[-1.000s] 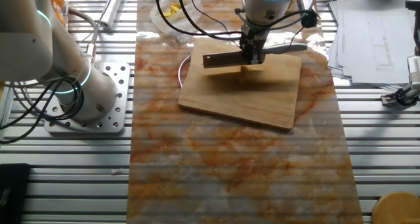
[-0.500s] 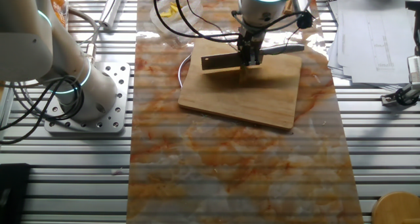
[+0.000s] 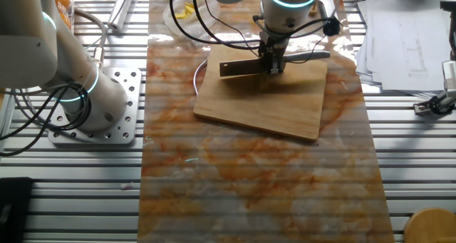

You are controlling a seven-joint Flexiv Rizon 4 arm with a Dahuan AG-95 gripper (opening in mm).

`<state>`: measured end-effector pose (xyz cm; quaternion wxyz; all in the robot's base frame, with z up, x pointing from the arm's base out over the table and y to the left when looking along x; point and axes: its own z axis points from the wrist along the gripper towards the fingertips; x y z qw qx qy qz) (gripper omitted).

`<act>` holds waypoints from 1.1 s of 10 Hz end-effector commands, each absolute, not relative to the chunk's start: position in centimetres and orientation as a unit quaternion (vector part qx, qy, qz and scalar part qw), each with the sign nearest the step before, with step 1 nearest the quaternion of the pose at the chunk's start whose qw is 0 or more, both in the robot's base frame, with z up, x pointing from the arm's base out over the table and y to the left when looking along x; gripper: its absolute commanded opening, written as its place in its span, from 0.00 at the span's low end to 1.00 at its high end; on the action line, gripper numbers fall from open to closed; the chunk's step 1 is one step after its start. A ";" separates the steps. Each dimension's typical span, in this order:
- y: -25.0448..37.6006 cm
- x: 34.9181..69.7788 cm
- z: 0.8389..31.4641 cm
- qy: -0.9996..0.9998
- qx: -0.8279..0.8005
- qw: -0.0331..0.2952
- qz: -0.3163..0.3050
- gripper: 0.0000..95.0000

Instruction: Chop the potatoes

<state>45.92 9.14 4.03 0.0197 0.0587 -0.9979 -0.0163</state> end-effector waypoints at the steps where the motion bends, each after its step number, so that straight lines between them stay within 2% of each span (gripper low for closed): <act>1: 9.5 45.6 6.1 -0.998 0.055 0.016 -0.018 0.00; 11: 8.7 47.3 6.0 -0.999 0.050 0.018 -0.009 0.00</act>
